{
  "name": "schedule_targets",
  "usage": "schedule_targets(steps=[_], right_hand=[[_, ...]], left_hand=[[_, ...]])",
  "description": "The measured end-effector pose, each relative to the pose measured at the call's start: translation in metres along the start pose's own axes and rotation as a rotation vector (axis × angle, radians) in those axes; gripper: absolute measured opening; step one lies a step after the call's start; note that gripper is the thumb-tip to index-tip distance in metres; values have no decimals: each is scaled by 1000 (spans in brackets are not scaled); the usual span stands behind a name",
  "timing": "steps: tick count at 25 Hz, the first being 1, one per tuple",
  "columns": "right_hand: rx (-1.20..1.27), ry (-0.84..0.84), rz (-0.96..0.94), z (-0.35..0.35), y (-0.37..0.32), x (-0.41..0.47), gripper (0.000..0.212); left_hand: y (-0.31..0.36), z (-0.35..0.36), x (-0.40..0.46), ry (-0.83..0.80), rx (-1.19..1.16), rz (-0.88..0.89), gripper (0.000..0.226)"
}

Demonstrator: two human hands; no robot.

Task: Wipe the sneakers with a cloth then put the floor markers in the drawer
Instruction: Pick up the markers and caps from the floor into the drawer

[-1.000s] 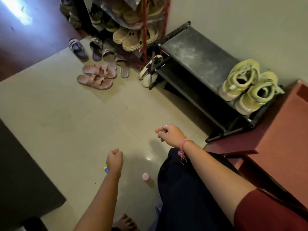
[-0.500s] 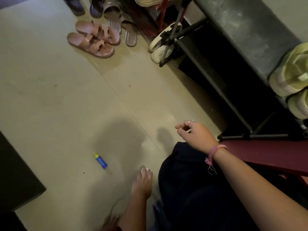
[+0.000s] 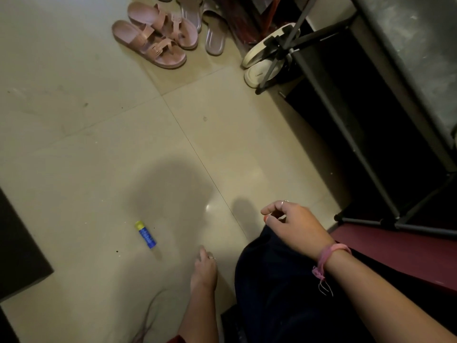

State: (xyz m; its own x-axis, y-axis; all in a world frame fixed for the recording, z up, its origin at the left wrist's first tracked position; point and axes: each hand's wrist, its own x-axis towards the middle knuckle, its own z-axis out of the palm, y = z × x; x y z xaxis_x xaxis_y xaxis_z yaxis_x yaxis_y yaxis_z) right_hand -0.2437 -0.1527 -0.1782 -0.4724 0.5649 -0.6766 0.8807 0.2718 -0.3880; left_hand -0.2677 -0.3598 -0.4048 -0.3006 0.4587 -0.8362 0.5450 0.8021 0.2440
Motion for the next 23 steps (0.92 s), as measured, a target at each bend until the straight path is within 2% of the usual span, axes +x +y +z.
schedule_targets(steps=[1,3,5,7,9,12,16,17,18,20,23], right_hand=[[21,-2,1,0,-1,1,13],[115,-3,31,3,-2,3,12],[308,-14,92,7,-4,5,13],[556,-55,163,12,-11,5,16],[731,-130,209,15,-18,4,27],[799,-209,146,18,-22,1,35],[759,-201,128,17,-21,-1,24],[759,-190,133,18,-20,0,21],[765,-162,138,18,-19,1,20],[794,-86,148,14,-20,4,20],[811,-15,158,9,-17,8,22]], left_hand=[[-4,-2,1,42,-104,-55,48],[-2,-10,0,147,-487,-201,32],[10,-34,-10,311,-918,-251,10],[30,-70,-27,362,-1346,-203,24],[52,-105,-49,360,-1548,-8,31],[69,-136,-87,347,-1545,277,35],[44,-139,-94,278,-1406,420,54],[26,-132,-86,309,-1312,389,54],[5,-123,-73,389,-1170,283,51],[-47,-99,-41,492,-838,-26,55],[-100,-69,-9,311,-677,-334,69]])
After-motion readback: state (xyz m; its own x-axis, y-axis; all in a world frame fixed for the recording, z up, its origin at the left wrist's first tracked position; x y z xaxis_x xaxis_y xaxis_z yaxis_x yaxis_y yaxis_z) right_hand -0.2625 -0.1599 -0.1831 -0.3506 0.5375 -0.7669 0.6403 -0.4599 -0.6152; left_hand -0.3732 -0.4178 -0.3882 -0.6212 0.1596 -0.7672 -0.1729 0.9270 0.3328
